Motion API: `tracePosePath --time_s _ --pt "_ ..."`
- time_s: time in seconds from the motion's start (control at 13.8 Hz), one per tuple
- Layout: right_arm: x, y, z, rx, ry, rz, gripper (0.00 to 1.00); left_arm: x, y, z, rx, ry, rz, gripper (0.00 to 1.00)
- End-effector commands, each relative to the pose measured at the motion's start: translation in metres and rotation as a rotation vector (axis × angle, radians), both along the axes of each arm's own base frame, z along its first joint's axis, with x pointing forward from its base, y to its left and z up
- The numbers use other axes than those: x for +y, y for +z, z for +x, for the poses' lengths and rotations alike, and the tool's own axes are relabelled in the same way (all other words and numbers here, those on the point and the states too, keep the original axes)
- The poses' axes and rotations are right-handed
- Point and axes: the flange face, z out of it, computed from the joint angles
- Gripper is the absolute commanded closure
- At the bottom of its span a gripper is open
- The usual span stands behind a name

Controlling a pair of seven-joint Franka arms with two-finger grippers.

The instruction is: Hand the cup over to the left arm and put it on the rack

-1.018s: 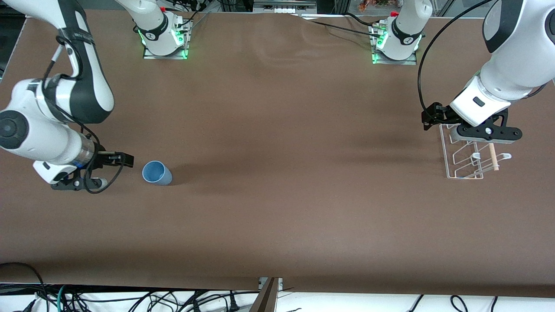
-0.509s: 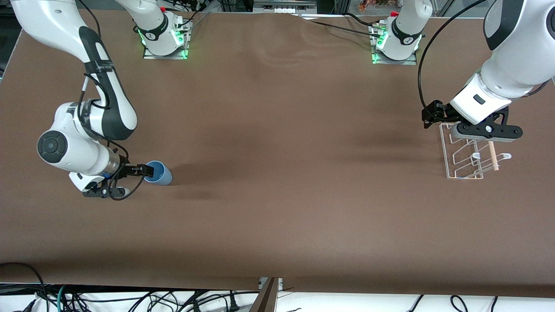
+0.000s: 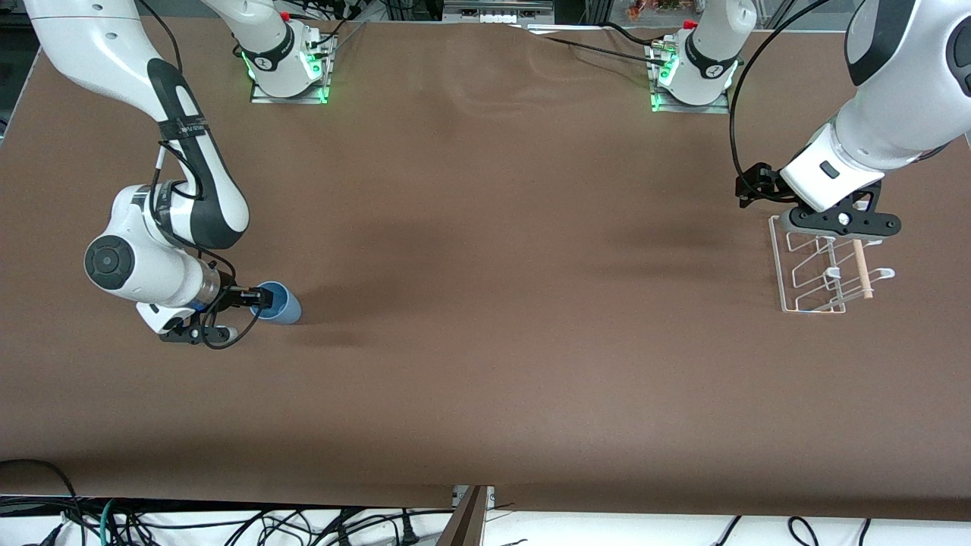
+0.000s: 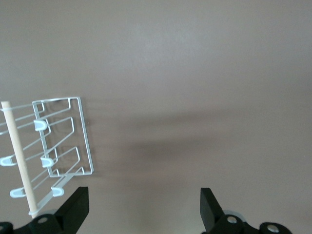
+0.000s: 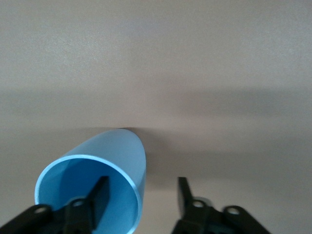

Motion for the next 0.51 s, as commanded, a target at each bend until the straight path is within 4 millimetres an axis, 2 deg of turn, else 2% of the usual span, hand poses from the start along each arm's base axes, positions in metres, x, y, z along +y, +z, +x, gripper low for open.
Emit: tracePosePath --time_s 0.0,0.29,0.44 --pt "-0.001 0.001 -0.002 0.002 -0.016 0.013 1.0 -0.001 -0.006 0.004 0.032 -0.019 -0.016 0.0" --pt "0.007 0.004 0.0 -0.005 -0.016 0.032 1.0 -0.007 -0.035 0.016 0.08 -0.025 -0.016 0.0" --pt "0.015 0.011 0.004 -0.013 -0.057 0.097 1.0 -0.015 -0.041 0.017 0.09 -0.043 -0.016 0.0"
